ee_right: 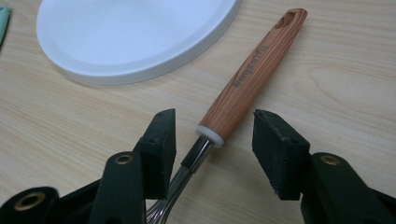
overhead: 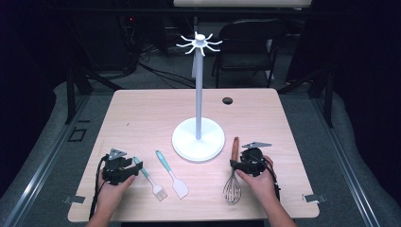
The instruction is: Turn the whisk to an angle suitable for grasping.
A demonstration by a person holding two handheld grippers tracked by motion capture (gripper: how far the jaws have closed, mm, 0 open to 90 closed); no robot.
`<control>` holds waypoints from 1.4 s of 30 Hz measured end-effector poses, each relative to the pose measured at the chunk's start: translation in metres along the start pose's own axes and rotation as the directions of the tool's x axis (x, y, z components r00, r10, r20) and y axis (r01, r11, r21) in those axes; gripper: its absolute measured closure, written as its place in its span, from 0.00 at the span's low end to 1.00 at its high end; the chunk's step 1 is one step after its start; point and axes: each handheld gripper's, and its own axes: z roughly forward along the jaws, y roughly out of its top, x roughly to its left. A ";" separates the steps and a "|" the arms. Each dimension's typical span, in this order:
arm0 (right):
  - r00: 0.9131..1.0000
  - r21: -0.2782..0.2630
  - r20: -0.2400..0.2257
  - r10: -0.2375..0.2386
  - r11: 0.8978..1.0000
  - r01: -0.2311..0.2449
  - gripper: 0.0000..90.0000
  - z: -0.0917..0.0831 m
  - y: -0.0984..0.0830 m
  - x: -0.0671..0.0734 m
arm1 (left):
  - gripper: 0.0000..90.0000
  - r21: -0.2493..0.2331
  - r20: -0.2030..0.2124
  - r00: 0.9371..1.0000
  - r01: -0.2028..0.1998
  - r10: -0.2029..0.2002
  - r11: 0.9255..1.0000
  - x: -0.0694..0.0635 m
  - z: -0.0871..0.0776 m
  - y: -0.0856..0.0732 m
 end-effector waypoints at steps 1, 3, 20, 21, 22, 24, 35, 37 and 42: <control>1.000 0.002 0.005 0.004 1.000 -0.004 0.55 0.001 0.001 0.000 | 0.54 0.000 0.000 1.000 0.000 0.000 1.000 0.000 0.000 0.000; 1.000 0.007 0.013 0.006 1.000 -0.006 0.53 0.003 0.004 -0.001 | 0.54 0.007 -0.005 1.000 0.000 0.000 1.000 0.000 -0.001 -0.002; 0.995 0.078 0.043 0.085 0.993 -0.088 0.59 0.028 0.017 -0.005 | 0.54 0.001 0.002 1.000 0.031 -0.031 1.000 0.006 -0.003 -0.002; 0.995 0.080 0.039 0.090 0.992 -0.093 0.60 0.027 0.017 -0.005 | 0.54 0.004 0.004 1.000 0.030 -0.030 1.000 0.006 -0.003 -0.002; 0.995 0.080 0.039 0.090 0.992 -0.093 0.60 0.027 0.017 -0.005 | 0.54 0.004 0.004 1.000 0.030 -0.030 1.000 0.006 -0.003 -0.002; 0.995 0.091 0.030 0.097 0.991 -0.100 0.64 0.025 0.017 -0.007 | 0.54 0.003 0.005 0.999 0.032 -0.032 0.999 0.006 -0.002 -0.002; 0.990 0.135 0.042 0.132 0.981 -0.136 0.75 0.011 0.014 -0.028 | 0.54 0.005 0.014 0.999 0.043 -0.043 0.999 0.009 -0.003 -0.001; 0.991 0.136 0.049 0.123 0.982 -0.128 0.75 0.012 0.015 -0.026 | 0.54 0.000 0.013 0.999 0.044 -0.044 0.999 0.008 -0.002 -0.001; 0.995 0.166 0.078 0.068 0.983 -0.081 0.73 0.016 0.017 -0.021 | 0.54 0.007 0.014 0.999 0.043 -0.043 0.999 0.008 -0.002 -0.001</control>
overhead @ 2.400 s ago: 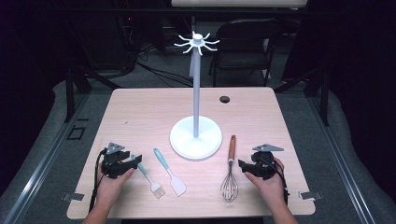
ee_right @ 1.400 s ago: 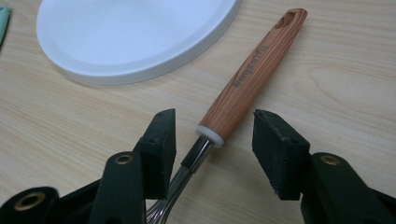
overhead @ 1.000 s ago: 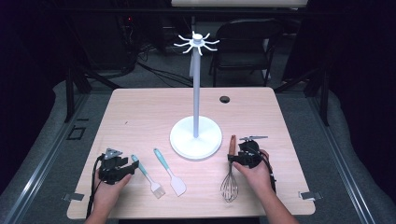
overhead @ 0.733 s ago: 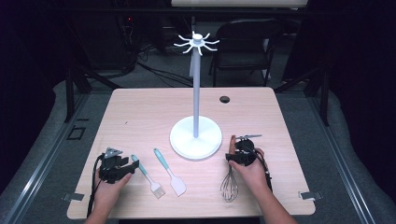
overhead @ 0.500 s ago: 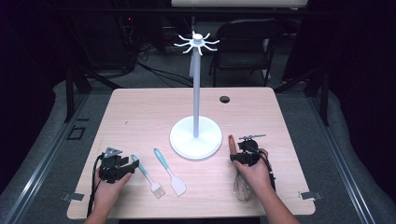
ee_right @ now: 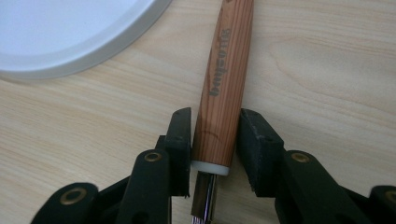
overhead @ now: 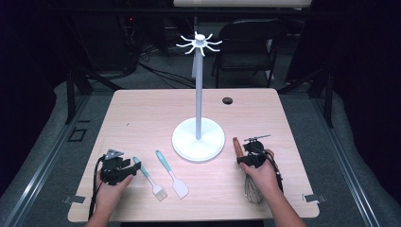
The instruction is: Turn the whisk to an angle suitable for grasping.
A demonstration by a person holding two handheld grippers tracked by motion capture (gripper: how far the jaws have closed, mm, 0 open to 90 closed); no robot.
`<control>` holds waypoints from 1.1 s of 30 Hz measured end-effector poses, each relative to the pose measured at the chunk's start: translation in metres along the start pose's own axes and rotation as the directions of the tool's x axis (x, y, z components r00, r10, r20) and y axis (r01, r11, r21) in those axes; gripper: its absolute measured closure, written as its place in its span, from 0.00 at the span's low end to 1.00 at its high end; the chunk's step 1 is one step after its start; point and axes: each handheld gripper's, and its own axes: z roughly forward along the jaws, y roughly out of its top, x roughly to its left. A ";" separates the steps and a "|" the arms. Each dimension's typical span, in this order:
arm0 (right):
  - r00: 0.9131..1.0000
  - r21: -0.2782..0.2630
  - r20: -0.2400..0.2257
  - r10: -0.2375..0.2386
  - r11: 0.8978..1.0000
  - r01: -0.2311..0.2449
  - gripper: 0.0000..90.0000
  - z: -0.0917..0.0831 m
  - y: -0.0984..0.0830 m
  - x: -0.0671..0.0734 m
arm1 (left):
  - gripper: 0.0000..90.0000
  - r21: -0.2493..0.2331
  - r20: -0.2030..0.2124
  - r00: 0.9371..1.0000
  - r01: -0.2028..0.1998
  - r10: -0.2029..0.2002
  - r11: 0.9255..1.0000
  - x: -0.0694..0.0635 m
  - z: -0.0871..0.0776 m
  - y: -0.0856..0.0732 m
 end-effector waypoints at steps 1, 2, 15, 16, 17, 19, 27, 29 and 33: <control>1.000 0.009 0.018 -0.018 1.000 0.018 0.73 0.001 0.000 0.001 | 0.54 -0.003 -0.005 1.000 0.001 -0.001 1.000 0.000 0.000 0.000; 1.000 0.009 0.018 -0.018 1.000 0.018 0.73 0.001 0.000 0.001 | 0.54 -0.003 -0.005 1.000 0.001 -0.001 1.000 0.000 0.000 0.000; 0.988 0.014 0.080 -0.133 0.991 0.132 0.72 0.004 0.001 0.012 | 0.54 0.006 0.001 1.000 0.003 -0.003 1.000 0.001 0.001 0.000; 0.987 0.021 0.084 -0.136 0.991 0.135 0.72 0.003 0.001 0.012 | 0.54 0.007 0.002 1.000 0.003 -0.003 1.000 0.001 0.000 0.000; 0.987 0.021 0.084 -0.136 0.991 0.135 0.72 0.003 0.001 0.012 | 0.54 0.012 0.003 1.000 0.002 -0.002 1.000 0.001 0.000 0.000; 0.988 0.026 0.062 -0.142 0.990 0.140 0.73 0.003 0.002 0.011 | 0.54 0.004 0.000 1.000 0.003 -0.003 1.000 0.000 0.001 0.000; 0.995 0.042 -0.032 -0.095 0.994 0.096 0.76 0.001 0.004 0.008 | 0.54 -0.004 0.000 1.000 0.004 -0.004 1.000 0.001 0.000 0.000; 0.995 0.038 -0.052 -0.085 0.995 0.087 0.77 -0.001 0.004 0.007 | 0.54 -0.005 0.000 1.000 0.002 -0.002 1.000 0.001 0.000 0.000; 0.994 0.016 -0.076 -0.075 0.997 0.076 0.79 -0.006 0.004 0.005 | 0.54 -0.008 0.000 1.000 0.004 -0.004 1.000 0.001 0.000 0.000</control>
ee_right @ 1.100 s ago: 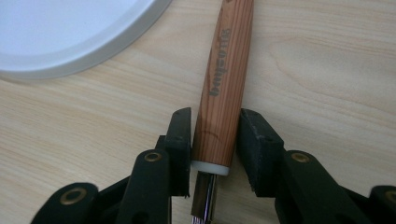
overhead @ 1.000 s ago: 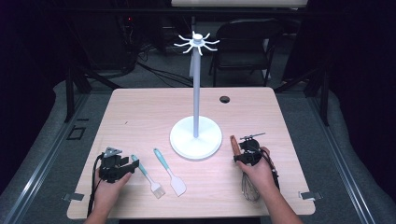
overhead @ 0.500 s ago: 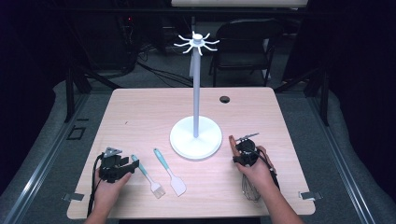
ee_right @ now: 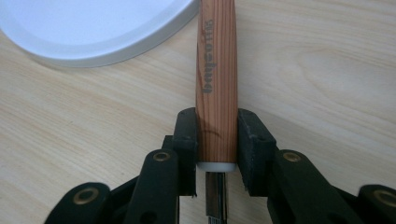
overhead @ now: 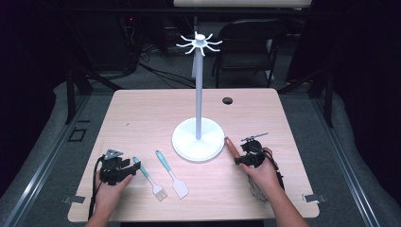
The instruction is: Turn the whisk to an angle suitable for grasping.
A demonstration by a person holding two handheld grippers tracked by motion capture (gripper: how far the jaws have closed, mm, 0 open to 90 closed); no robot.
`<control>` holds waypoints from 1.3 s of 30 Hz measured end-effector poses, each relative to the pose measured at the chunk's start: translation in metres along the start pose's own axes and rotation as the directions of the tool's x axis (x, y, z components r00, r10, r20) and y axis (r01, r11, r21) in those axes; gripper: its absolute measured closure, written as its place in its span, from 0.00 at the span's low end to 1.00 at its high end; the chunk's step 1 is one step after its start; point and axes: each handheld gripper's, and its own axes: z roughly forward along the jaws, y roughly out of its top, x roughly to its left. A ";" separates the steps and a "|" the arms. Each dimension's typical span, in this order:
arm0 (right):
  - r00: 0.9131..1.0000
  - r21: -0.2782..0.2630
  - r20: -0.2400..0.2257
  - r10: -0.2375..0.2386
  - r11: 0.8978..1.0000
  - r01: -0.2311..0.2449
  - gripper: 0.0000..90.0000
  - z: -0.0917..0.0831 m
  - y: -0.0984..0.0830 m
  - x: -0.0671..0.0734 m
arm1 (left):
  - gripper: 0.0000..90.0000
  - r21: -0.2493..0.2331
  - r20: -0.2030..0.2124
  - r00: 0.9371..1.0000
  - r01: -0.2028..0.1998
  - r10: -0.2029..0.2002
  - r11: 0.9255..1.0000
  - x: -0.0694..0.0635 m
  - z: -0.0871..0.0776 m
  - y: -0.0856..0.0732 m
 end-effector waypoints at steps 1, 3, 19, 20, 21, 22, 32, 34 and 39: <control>1.000 -0.003 0.002 0.000 1.000 0.000 0.79 -0.001 0.000 -0.001 | 0.54 0.000 0.000 1.000 0.000 0.000 1.000 0.000 0.000 0.000; 1.000 -0.003 -0.004 0.008 1.000 -0.008 0.79 -0.001 -0.001 -0.001 | 0.54 0.000 0.000 1.000 0.000 0.000 1.000 0.000 0.000 0.000; 0.997 -0.111 -0.064 -0.045 0.993 0.038 0.79 -0.040 -0.002 0.011 | 0.54 -0.028 0.019 1.000 -0.004 0.004 1.000 -0.005 -0.005 0.002; 0.996 -0.119 -0.067 -0.057 0.992 0.049 0.79 -0.043 -0.002 0.014 | 0.54 -0.032 0.017 1.000 -0.008 0.009 0.999 -0.006 -0.007 0.002; 0.994 -0.150 -0.070 -0.082 0.986 0.071 0.79 -0.050 -0.001 0.021 | 0.54 -0.045 0.020 1.000 -0.011 0.012 0.999 -0.008 -0.008 0.004; 0.994 -0.150 -0.070 -0.082 0.986 0.071 0.79 -0.050 -0.001 0.021 | 0.54 -0.045 0.020 1.000 -0.011 0.012 0.999 -0.008 -0.008 0.004; 0.968 -0.285 -0.113 -0.226 0.940 0.187 0.79 -0.075 0.005 0.064 | 0.53 -0.128 0.062 0.995 -0.064 0.072 0.990 -0.027 -0.026 0.016; 0.964 -0.297 -0.120 -0.237 0.935 0.192 0.79 -0.076 0.005 0.067 | 0.53 -0.145 0.075 0.994 -0.067 0.079 0.987 -0.030 -0.030 0.020; 0.940 -0.357 -0.142 -0.311 0.902 0.244 0.79 -0.079 0.006 0.080 | 0.52 -0.183 0.137 0.984 -0.085 0.111 0.979 -0.045 -0.040 0.030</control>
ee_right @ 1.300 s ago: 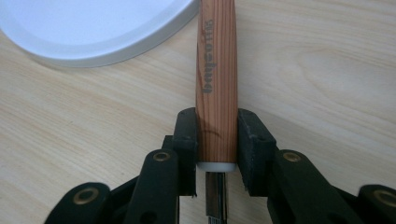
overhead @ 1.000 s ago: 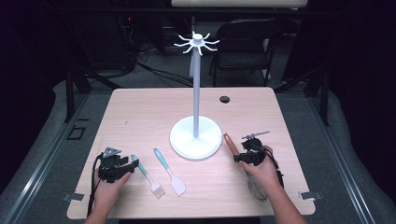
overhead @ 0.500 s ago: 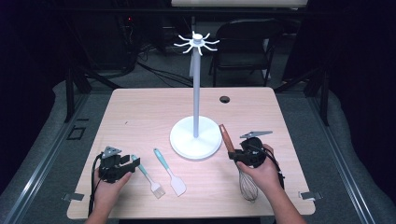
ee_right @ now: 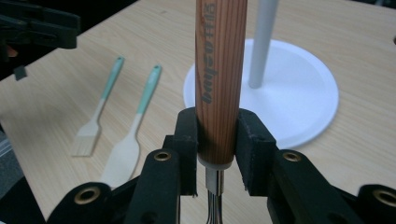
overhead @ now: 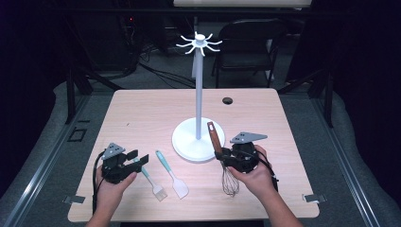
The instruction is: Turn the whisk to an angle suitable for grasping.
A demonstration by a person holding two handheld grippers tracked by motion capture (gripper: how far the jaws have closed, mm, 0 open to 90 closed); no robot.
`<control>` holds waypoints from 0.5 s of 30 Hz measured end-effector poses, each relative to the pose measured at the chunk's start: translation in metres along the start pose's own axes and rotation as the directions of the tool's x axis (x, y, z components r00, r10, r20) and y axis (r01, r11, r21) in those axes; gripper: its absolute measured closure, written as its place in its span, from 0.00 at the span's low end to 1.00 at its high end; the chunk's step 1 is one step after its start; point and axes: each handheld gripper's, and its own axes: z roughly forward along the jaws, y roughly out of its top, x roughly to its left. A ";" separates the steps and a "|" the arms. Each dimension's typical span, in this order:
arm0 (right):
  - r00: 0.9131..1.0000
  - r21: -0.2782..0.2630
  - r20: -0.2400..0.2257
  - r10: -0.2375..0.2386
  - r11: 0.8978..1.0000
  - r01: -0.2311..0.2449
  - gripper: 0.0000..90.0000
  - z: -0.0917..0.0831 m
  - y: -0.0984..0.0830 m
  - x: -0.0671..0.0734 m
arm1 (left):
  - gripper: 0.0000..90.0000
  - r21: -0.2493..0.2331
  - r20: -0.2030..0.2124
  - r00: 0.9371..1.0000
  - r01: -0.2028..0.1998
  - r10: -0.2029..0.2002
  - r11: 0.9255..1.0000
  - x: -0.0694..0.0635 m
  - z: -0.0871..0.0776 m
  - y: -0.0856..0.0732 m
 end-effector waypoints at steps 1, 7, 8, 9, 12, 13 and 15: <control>1.000 -0.028 -0.024 -0.011 1.000 0.011 0.79 0.001 0.001 0.004 | 0.52 -0.005 0.017 1.000 -0.008 0.008 1.000 -0.005 0.000 0.003; 0.995 -0.084 -0.072 -0.070 0.994 0.064 0.79 0.005 0.003 0.018 | 0.52 -0.069 0.119 0.987 -0.096 0.104 0.993 -0.045 0.001 0.028; 0.994 -0.088 -0.077 -0.076 0.994 0.069 0.79 0.006 0.003 0.019 | 0.52 -0.084 0.152 0.980 -0.118 0.130 0.990 -0.058 0.004 0.036; 0.994 -0.088 -0.077 -0.076 0.994 0.069 0.79 0.006 0.003 0.019 | 0.52 -0.084 0.152 0.980 -0.118 0.130 0.990 -0.058 0.004 0.036; 0.991 -0.101 -0.081 -0.105 0.990 0.097 0.79 0.010 0.001 0.027 | 0.52 -0.097 0.222 0.963 -0.135 0.154 0.986 -0.078 0.012 0.048; 0.990 -0.103 -0.085 -0.111 0.989 0.102 0.79 0.011 0.000 0.029 | 0.52 -0.100 0.243 0.958 -0.134 0.155 0.986 -0.083 0.016 0.051; 0.988 -0.110 -0.093 -0.126 0.987 0.116 0.79 0.015 -0.002 0.033 | 0.54 -0.099 0.277 0.948 -0.136 0.158 0.986 -0.093 0.024 0.054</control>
